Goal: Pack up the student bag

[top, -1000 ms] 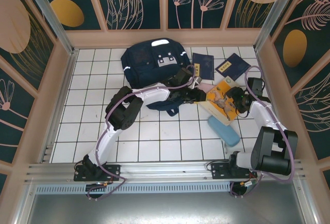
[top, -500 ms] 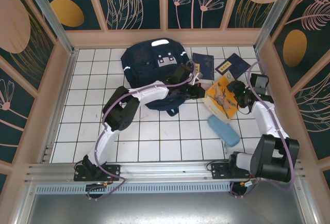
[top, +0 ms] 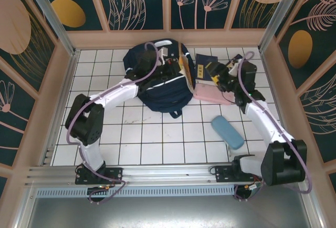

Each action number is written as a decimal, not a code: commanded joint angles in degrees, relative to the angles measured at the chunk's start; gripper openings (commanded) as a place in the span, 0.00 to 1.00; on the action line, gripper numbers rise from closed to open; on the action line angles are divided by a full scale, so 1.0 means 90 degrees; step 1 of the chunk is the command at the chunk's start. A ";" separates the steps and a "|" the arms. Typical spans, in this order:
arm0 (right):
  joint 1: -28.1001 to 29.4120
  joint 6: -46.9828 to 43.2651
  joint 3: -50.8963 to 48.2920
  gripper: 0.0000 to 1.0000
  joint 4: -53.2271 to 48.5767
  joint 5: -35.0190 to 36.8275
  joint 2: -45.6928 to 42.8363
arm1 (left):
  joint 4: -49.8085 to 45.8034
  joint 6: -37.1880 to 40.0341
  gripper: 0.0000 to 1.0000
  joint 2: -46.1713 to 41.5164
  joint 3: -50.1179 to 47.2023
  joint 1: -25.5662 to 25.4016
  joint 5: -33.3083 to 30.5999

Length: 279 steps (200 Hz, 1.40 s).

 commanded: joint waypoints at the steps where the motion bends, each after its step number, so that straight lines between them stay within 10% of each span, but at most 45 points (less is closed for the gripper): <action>1: 0.0555 0.1350 -0.0357 0.80 0.1910 -0.0244 0.0518 | 0.0642 -0.1028 0.00 -0.0601 -0.0874 -0.0004 -0.1671; 139: 0.2176 0.4516 -0.0945 0.80 0.5714 0.0391 0.3396 | 0.0952 -0.2394 0.00 -0.0966 -0.1985 -0.0017 -0.1607; 279: 0.2282 0.5180 -0.0993 0.39 0.6551 0.1939 0.3715 | 0.1103 -0.2681 0.00 -0.1240 -0.2662 -0.0017 -0.1346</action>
